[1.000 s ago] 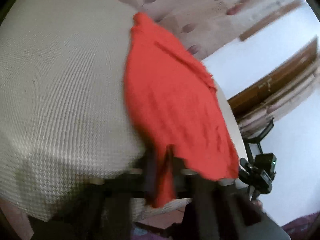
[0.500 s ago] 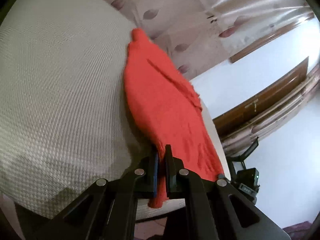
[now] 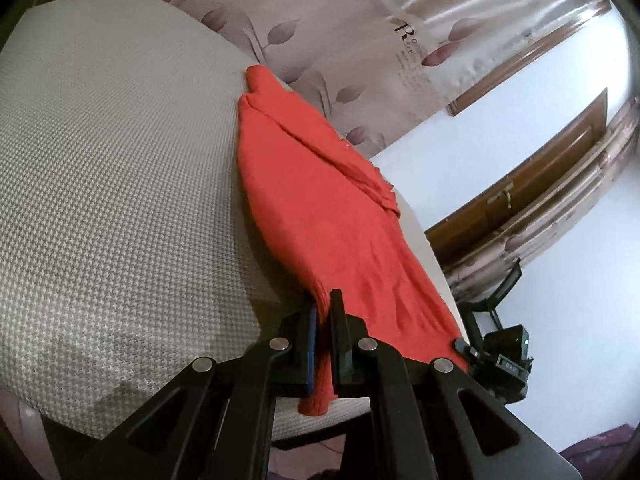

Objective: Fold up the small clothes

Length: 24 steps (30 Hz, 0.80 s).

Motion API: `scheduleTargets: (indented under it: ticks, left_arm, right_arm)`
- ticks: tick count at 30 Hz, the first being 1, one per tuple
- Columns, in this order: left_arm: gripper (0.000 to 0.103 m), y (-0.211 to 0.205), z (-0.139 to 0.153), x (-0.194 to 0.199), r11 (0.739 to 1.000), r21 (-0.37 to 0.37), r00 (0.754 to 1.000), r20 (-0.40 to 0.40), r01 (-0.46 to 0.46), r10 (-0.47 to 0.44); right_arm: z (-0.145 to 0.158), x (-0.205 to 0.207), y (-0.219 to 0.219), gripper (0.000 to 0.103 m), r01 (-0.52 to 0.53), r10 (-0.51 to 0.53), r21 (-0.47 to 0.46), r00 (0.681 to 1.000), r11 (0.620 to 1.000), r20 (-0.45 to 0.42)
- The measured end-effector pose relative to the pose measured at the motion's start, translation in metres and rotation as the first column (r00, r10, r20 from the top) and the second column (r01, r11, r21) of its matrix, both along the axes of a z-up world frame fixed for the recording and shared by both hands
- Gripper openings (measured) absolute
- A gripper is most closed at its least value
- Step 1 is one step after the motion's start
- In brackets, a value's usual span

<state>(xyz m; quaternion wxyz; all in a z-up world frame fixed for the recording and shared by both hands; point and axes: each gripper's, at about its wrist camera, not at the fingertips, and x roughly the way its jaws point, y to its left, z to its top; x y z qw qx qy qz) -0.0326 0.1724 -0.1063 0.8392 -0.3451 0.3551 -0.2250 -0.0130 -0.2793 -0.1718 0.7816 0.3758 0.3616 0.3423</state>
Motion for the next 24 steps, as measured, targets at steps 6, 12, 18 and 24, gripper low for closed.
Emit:
scheduleTargets:
  ticks: [6,12,18,24]
  left_arm:
    - [0.005,-0.004,0.01,-0.001,1.0,0.014,0.999,0.035,0.005,-0.006]
    - [0.005,-0.001,0.006,-0.006,1.0,0.009,1.0,0.023,0.007,-0.008]
    - [0.005,-0.001,0.01,-0.008,1.0,0.012,0.999,0.035,0.009,-0.009]
    - [0.005,-0.002,0.009,-0.004,0.998,0.054,1.0,0.022,0.015,-0.016]
  right_arm:
    - [0.008,-0.002,0.001,0.01,-0.007,0.007,0.012,1.0,1.0,0.024]
    - [0.008,-0.007,0.0,0.01,-0.011,0.01,0.021,1.0,1.0,0.029]
    - [0.009,-0.012,-0.001,0.01,-0.011,0.009,0.044,0.999,0.999,0.036]
    - [0.01,-0.017,0.0,0.01,0.0,-0.001,0.023,0.999,1.0,0.032]
